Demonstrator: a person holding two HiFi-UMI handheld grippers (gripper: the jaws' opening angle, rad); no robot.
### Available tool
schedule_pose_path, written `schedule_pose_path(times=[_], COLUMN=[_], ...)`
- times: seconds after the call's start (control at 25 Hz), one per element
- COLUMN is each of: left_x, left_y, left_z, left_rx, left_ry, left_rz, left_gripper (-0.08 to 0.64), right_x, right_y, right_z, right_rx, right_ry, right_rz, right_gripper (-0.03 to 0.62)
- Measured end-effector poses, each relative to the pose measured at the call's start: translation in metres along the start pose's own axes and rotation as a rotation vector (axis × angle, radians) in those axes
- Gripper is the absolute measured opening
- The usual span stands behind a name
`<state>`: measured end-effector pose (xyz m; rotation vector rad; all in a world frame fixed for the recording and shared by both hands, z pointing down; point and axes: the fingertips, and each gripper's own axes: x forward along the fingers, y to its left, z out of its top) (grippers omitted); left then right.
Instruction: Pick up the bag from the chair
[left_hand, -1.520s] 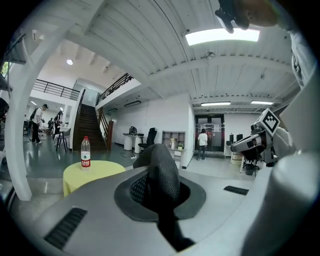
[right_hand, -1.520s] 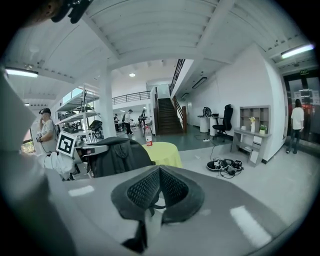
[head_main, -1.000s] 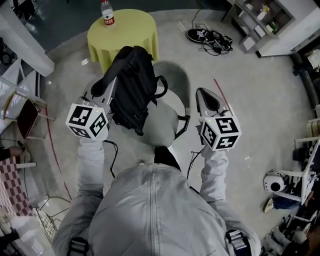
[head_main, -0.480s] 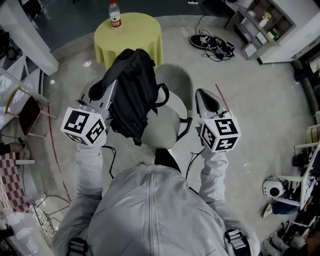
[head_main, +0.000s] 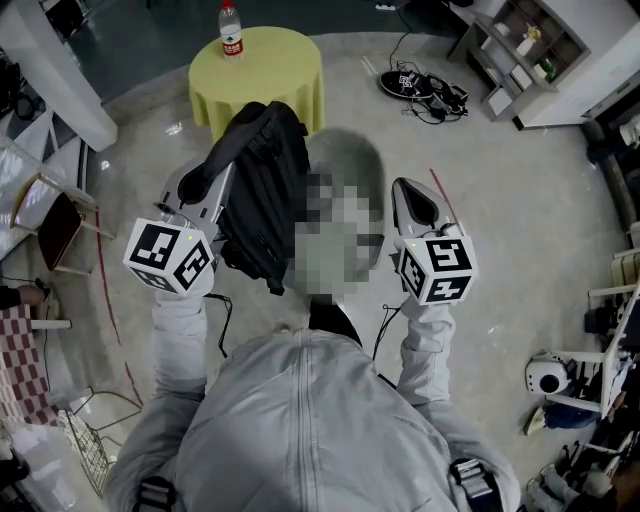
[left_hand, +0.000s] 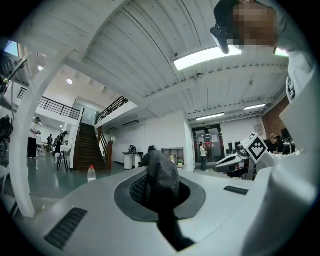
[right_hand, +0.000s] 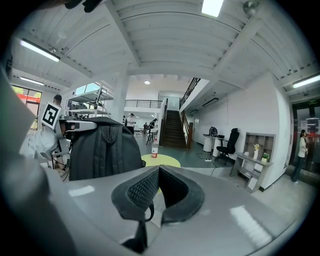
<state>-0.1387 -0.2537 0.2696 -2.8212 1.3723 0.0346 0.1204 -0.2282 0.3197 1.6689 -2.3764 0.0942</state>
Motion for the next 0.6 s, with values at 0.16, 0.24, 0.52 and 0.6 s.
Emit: schedule_pose_path(times=[0.16,0.24,0.52,0.6], left_x=[-0.0009,-0.0004,0.0003,0.0005], left_y=[-0.0006,0.0,0.0028,0.0043], left_z=[-0.0032,-0.0042,-0.0083,-0.0107], left_rx=[0.002,0.004,0.0,-0.004], left_ry=[0.006,0.008,0.016,0.02], left_rz=[0.003,0.005,0.013,0.015], left_gripper=[0.006,0.006,0.006,0.007], right_x=[-0.0003,0.001,0.0042,0.0048], right_y=[0.0004,0.0,0.0017,0.0015], right_z=[-0.0034,-0.004,-0.0047,-0.0054], right_rx=[-0.002,-0.003,-0.007,-0.008], right_ry=[0.005,0.006,0.009,0.01], right_rz=[0.005,0.006,0.011,0.01], right_gripper=[0.011,0.011,0.011,0.011])
